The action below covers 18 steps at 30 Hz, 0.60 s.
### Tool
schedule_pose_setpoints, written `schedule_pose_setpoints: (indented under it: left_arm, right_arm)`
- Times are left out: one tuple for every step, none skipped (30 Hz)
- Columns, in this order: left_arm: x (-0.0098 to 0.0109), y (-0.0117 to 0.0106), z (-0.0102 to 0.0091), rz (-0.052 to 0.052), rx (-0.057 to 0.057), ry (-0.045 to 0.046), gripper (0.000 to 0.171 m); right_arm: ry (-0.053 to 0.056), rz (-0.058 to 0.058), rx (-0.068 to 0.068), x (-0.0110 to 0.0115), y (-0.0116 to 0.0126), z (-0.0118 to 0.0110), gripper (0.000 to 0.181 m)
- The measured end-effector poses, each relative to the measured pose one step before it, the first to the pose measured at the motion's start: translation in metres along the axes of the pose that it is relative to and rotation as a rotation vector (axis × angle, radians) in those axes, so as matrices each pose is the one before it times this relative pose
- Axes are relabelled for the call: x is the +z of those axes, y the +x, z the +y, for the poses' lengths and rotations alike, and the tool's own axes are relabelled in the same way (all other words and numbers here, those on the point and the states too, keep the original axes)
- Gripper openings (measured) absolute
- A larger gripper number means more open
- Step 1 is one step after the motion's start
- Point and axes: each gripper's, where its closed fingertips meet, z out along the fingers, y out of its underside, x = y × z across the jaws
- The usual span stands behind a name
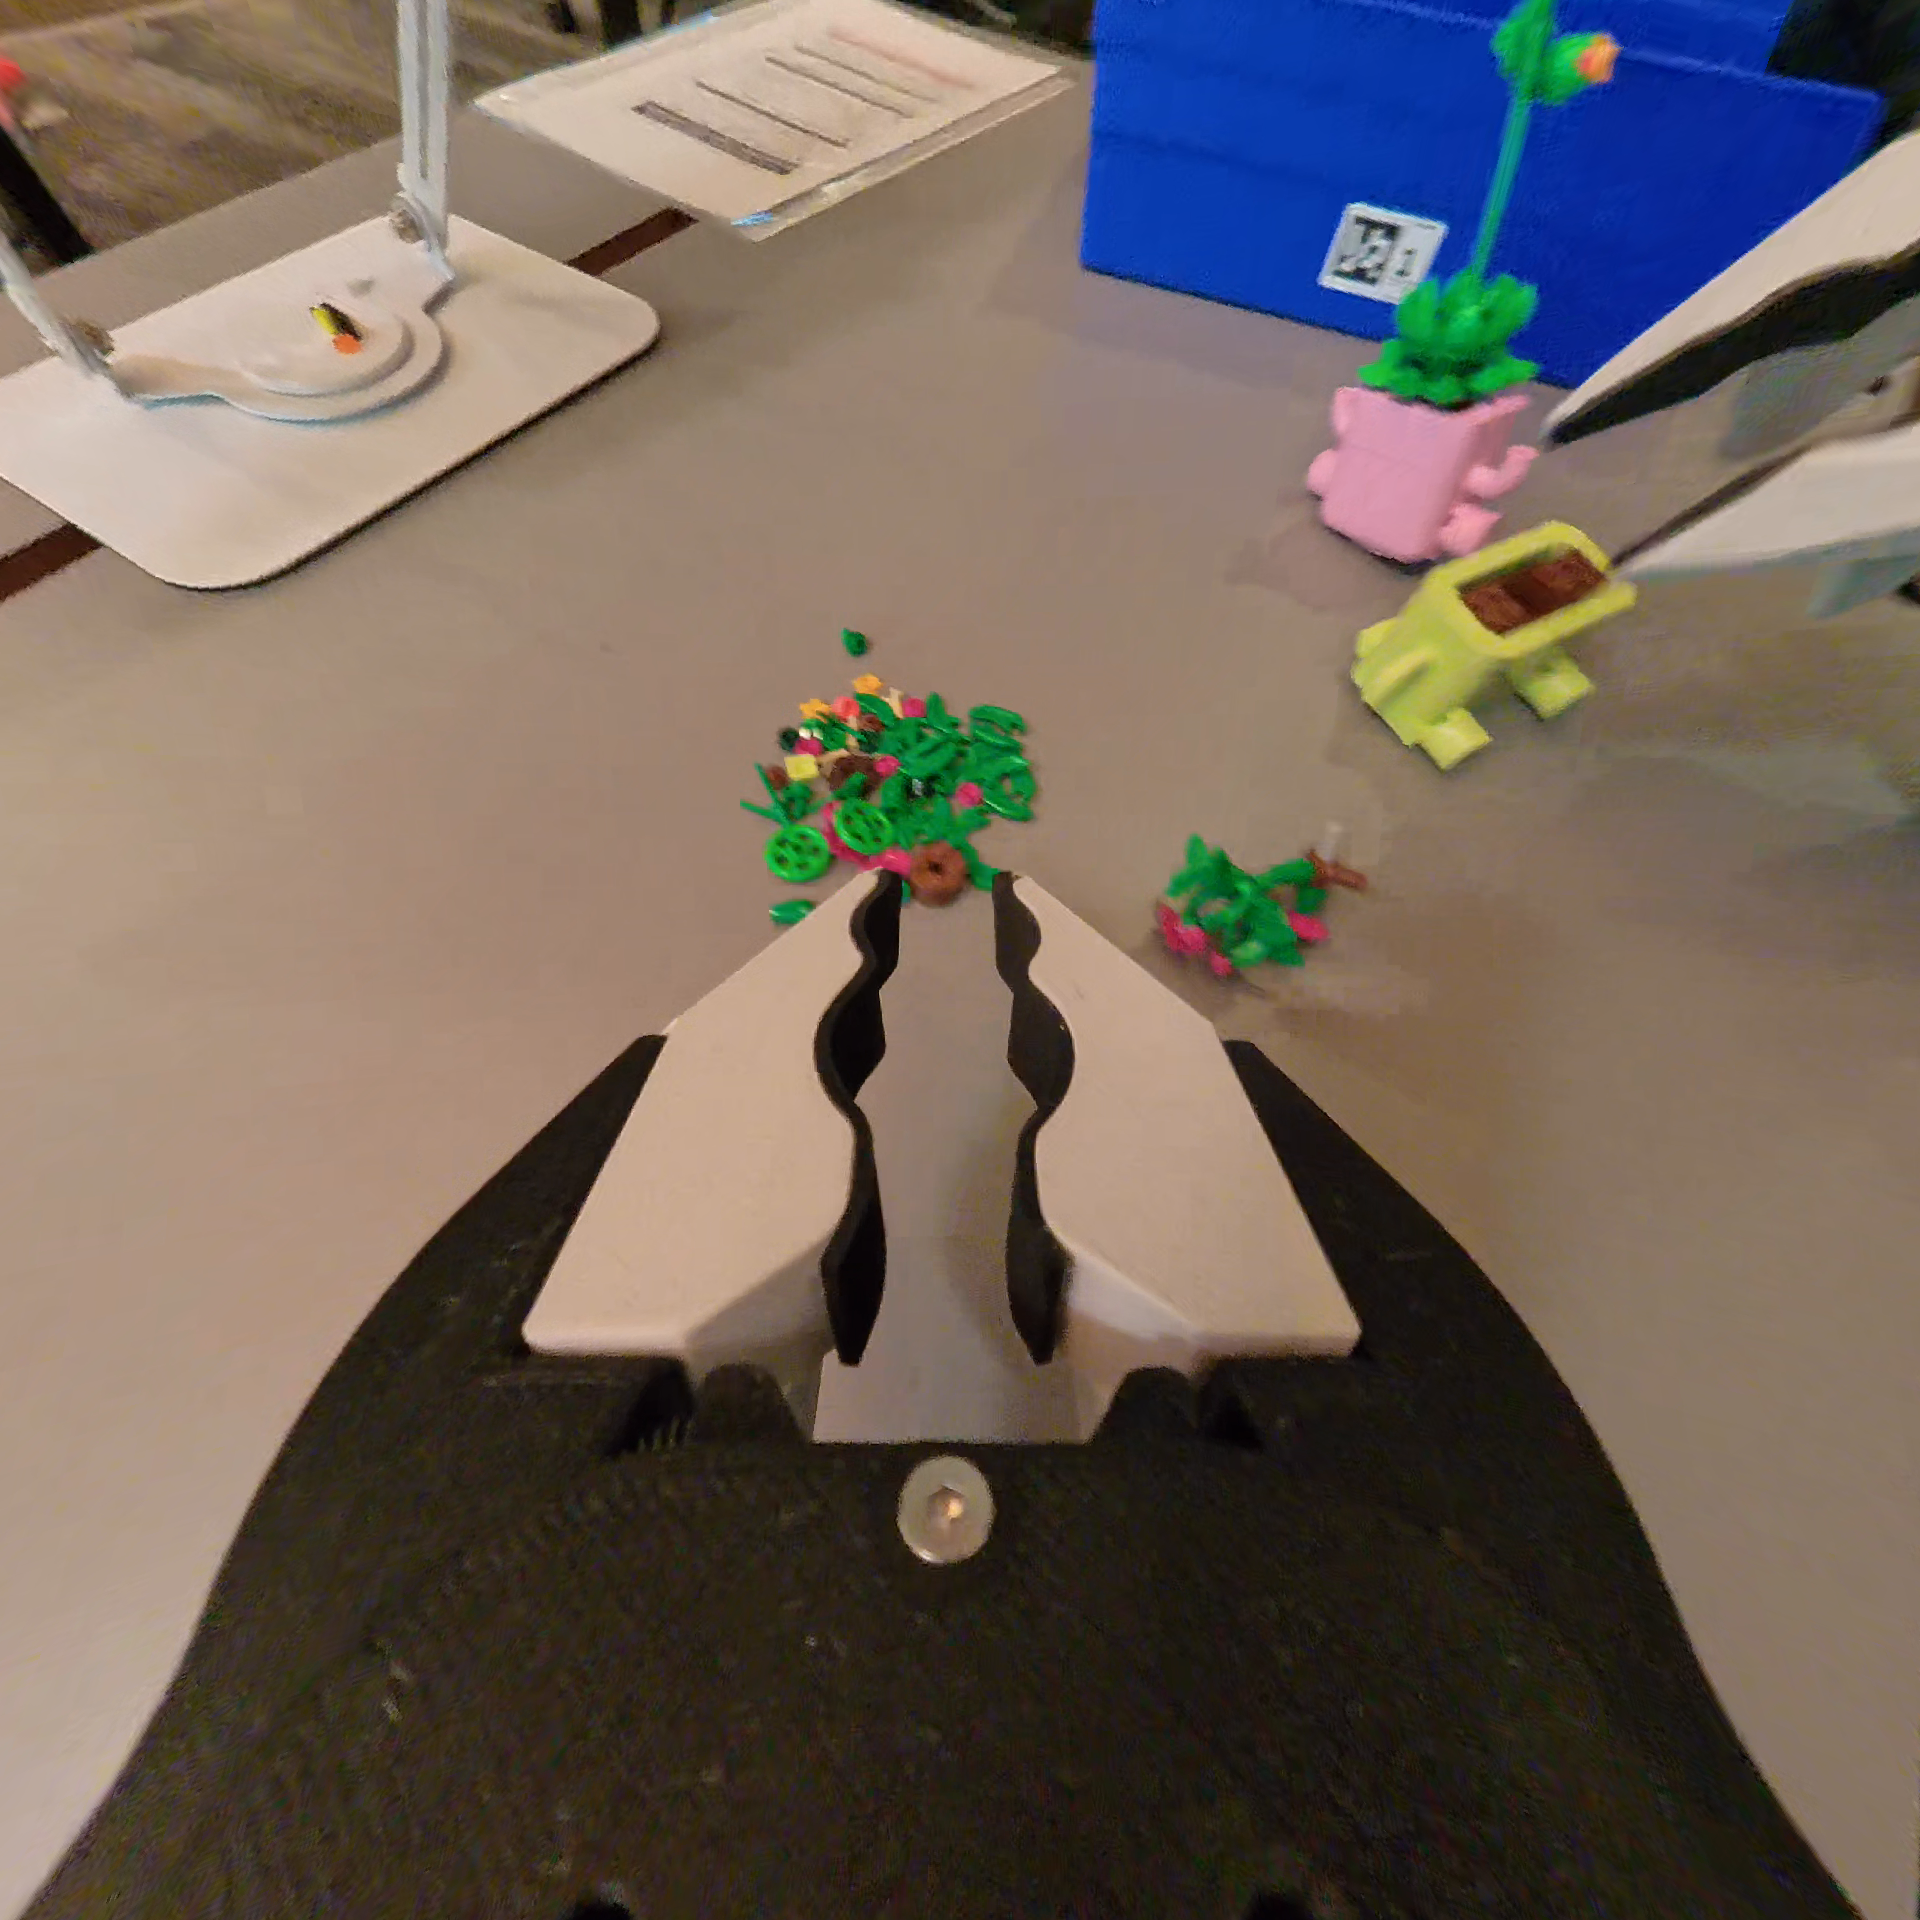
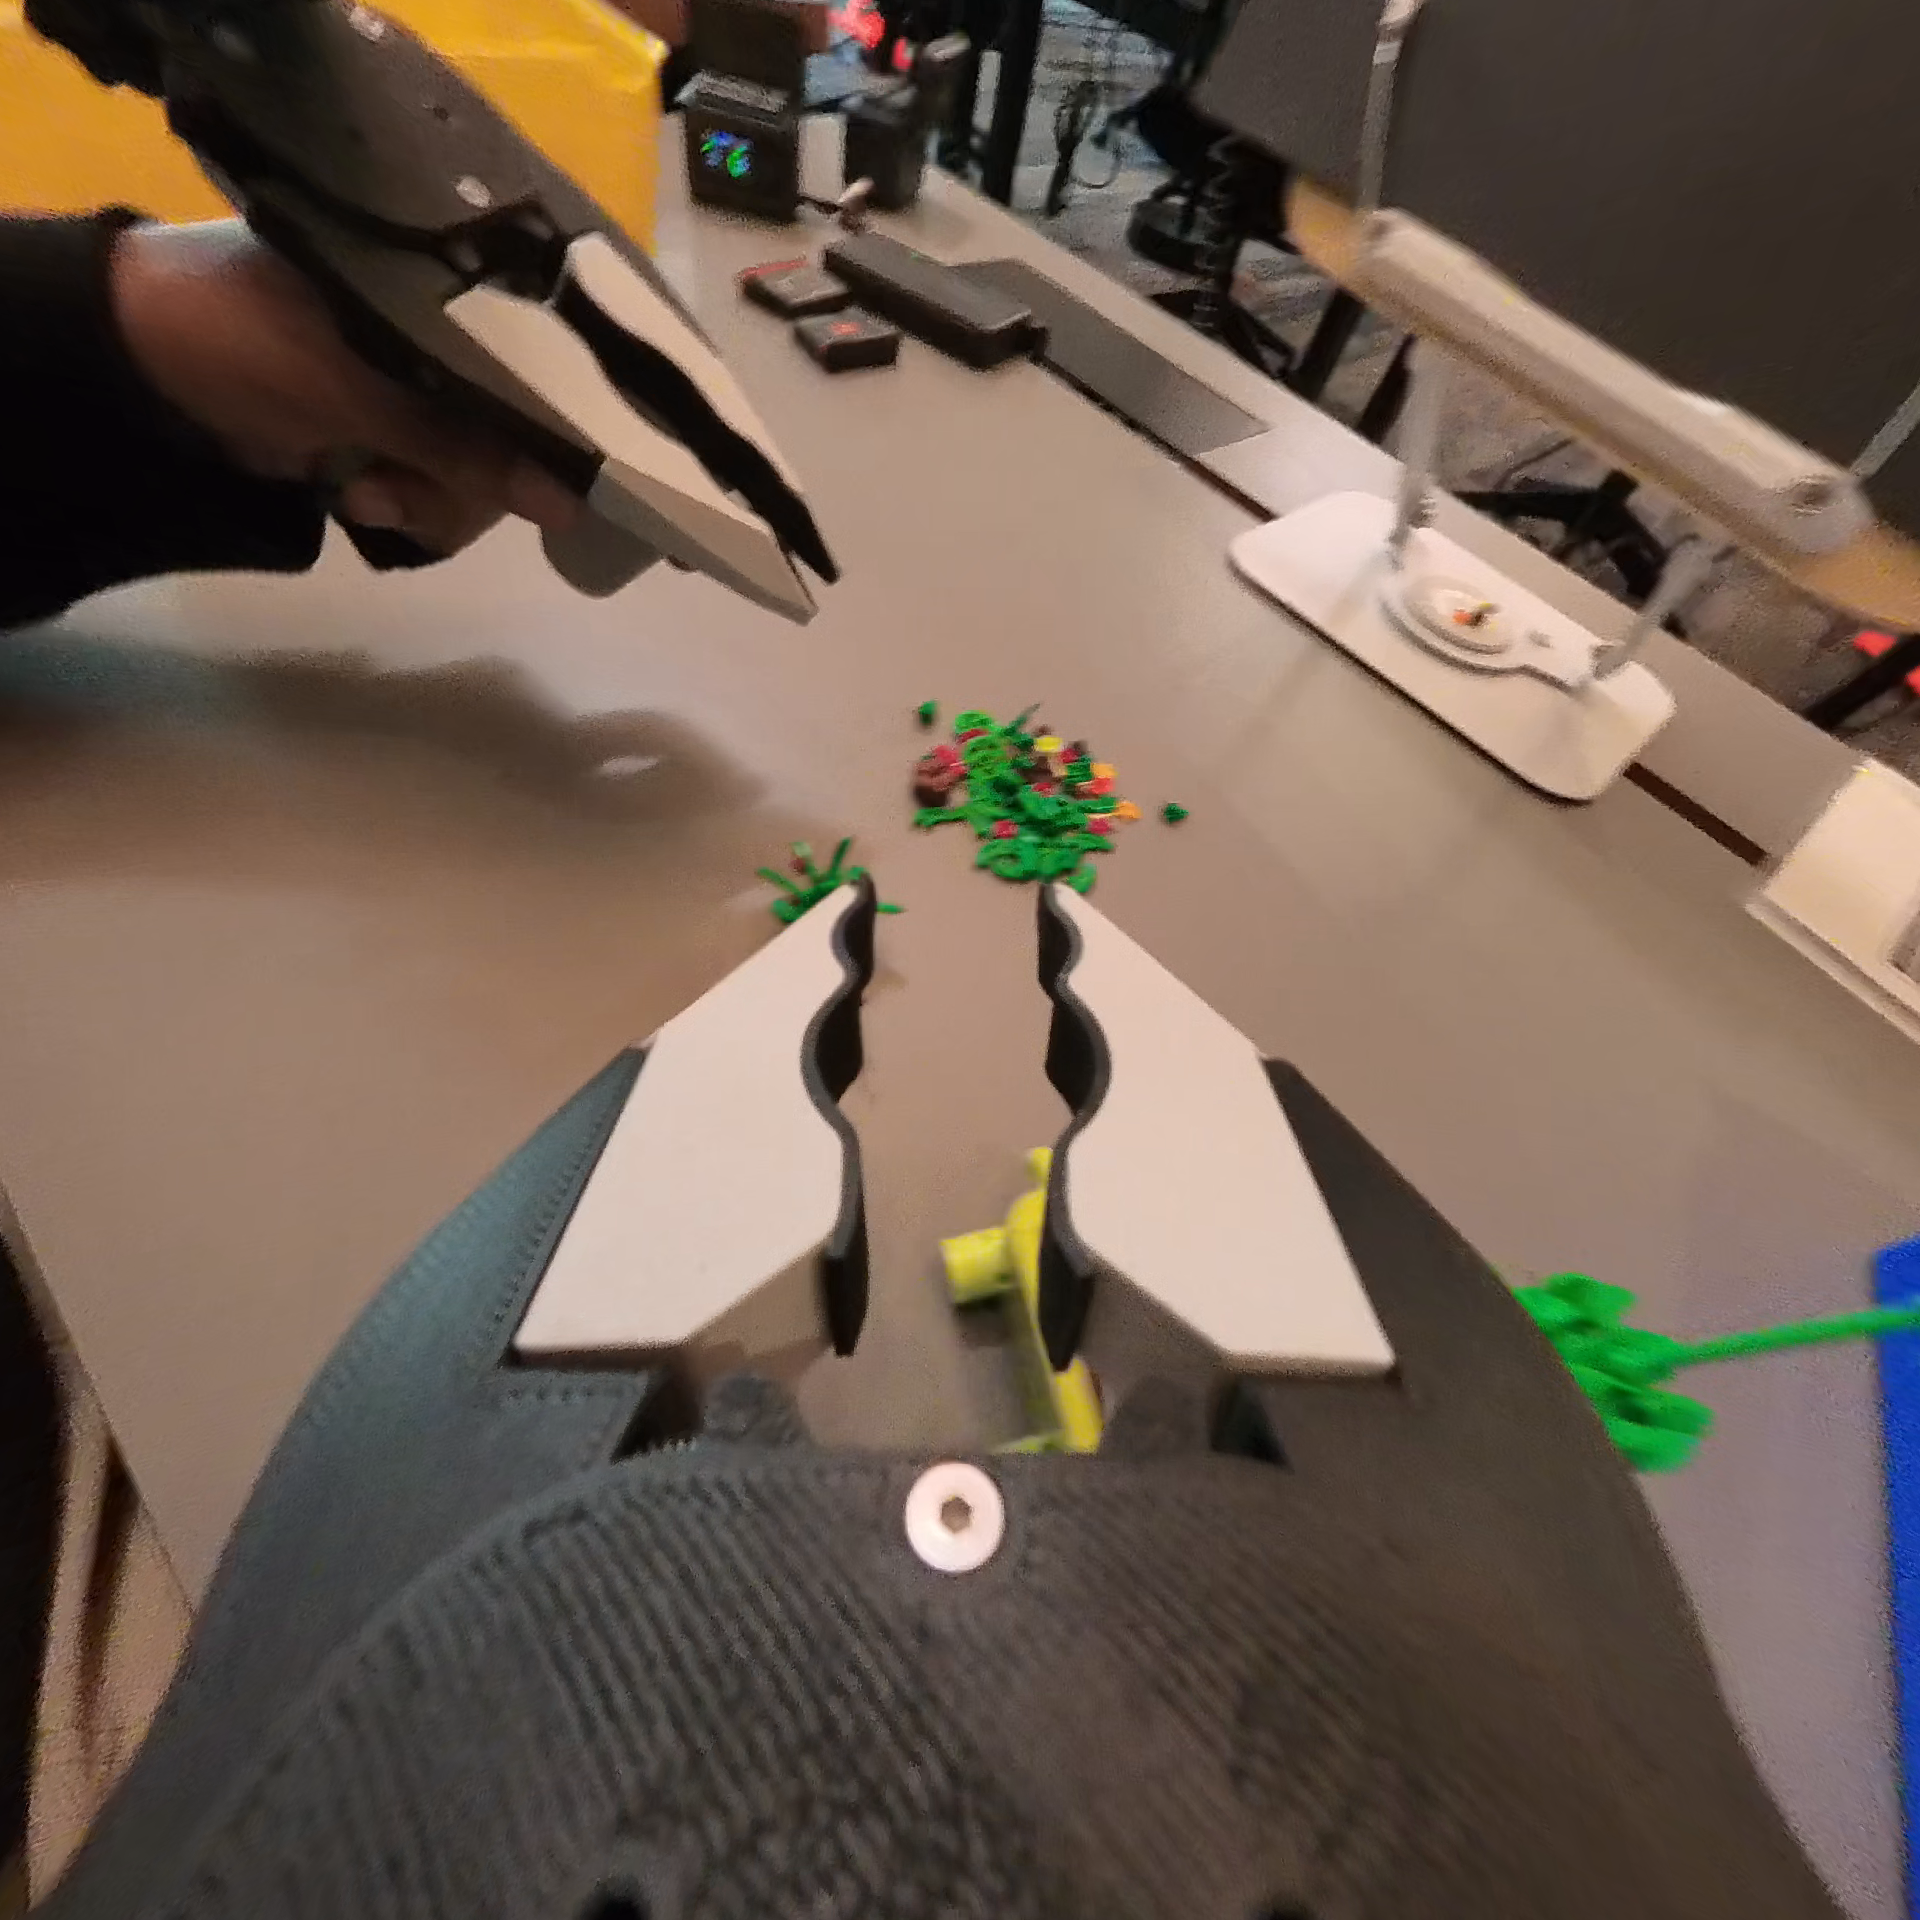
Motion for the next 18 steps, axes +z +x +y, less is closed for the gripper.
schedule_pose_setpoints:
  left_arm:
    - [-0.00385, 0.0094, 0.00505, 0.0194, 0.0158, 0.01875, 0.016]
    - [-0.0035, 0.01, 0.00386, 0.0212, 0.015, 0.02195, 0.018]
    - [-0.00287, 0.01005, 0.00299, 0.0214, 0.0063, 0.02026, 0.018]
    - [-0.00208, 0.00982, 0.00225, 0.0212, -0.0034, 0.01671, 0.018]
    - [-0.00156, 0.00987, 0.00165, 0.0231, -0.0054, 0.01464, 0.018]
    - [-0.00137, 0.00946, 0.00034, 0.0216, -0.0017, 0.01914, 0.019]
    - [-0.00108, 0.00871, -0.00093, 0.0174, 0.0026, 0.02364, 0.019]
    - [-0.00069, 0.00761, -0.00162, 0.0146, 0.0073, 0.02563, 0.019]
    - [-0.00031, 0.00683, -0.00225, 0.0136, 0.0085, 0.0285, 0.019]
    - [0.00035, 0.00596, -0.00169, 0.0141, 0.0058, 0.02377, 0.019]
    - [0.00109, 0.00543, -0.0004, 0.016, 0.0003, 0.01347, 0.019]
    - [0.00167, 0.00461, 0.00098, 0.0181, -0.0073, 0.00277, 0.019]
    - [0.00133, 0.00352, 0.00078, 0.0174, -0.0162, -0.00649, 0.02]
    - [0.00088, 0.00284, -0.0006, 0.0147, -0.0148, 0.00415, 0.02]
    - [0.00022, 0.00155, -0.00127, 0.0083, -0.0137, 0.01093, 0.02]
    - [-0.00003, 0.00009, -0.00131, 0.0017, -0.0144, 0.01095, 0.02]
    - [-0.00009, -0.00114, -0.00062, -0.0042, -0.0131, 0.0049, 0.021]
    - [-0.00002, -0.00149, -0.00015, -0.0051, -0.0099, 0.00157, 0.021]
  right_arm:
    - [-0.0095, -0.006, -0.0335, 0.00555, -0.01515, 0.00551, 0.035]
    - [-0.0231, 0.0102, -0.0264, 0.00617, -0.01155, 0.00754, 0.039]
    - [-0.0204, 0.0213, -0.0129, 0.00574, -0.00795, 0.00719, 0.046]
    - [-0.0044, 0.0171, 0.0061, 0.00473, -0.00661, 0.0046, 0.05]
    - [0.0142, 0.0057, 0.0228, 0.00352, -0.00598, 0.00197, 0.05]
    - [0.0188, -0.0029, 0.0313, 0.0027, -0.00485, 0.00103, 0.05]
    - [0.0107, -0.0057, 0.0296, 0.00227, -0.00277, 0.00127, 0.05]
    - [0.0022, -0.0043, 0.0219, 0.00244, -0.00018, 0.00195, 0.05]
    - [-0.0056, -0.0029, 0.0169, 0.00272, 0.00175, 0.00255, 0.051]
    - [-0.0153, -0.0045, 0.0201, 0.00293, 0.00256, 0.00261, 0.051]
    - [-0.0168, -0.0037, 0.0224, 0.003, 0.00299, 0.00185, 0.053]
    - [-0.0129, 0.001, 0.0209, 0.00314, 0.00338, 0.00092, 0.054]
    - [-0.0166, 0.0057, 0.0212, 0.00316, 0.00338, 0.00153, 0.054]
    - [-0.0244, 0.0028, 0.0189, 0.00345, 0.00222, 0.0026, 0.052]
    - [-0.0262, -0.0042, 0.0119, 0.00327, 0.00048, 0.00294, 0.05]
    - [-0.0234, -0.004, 0.0051, 0.00297, -0.00028, 0.00261, 0.047]
    - [-0.0208, -0.0016, -0.0021, 0.00238, -0.00062, 0.00245, 0.043]
    - [-0.0156, 0.0004, -0.0086, 0.00171, -0.0008, 0.00191, 0.04]
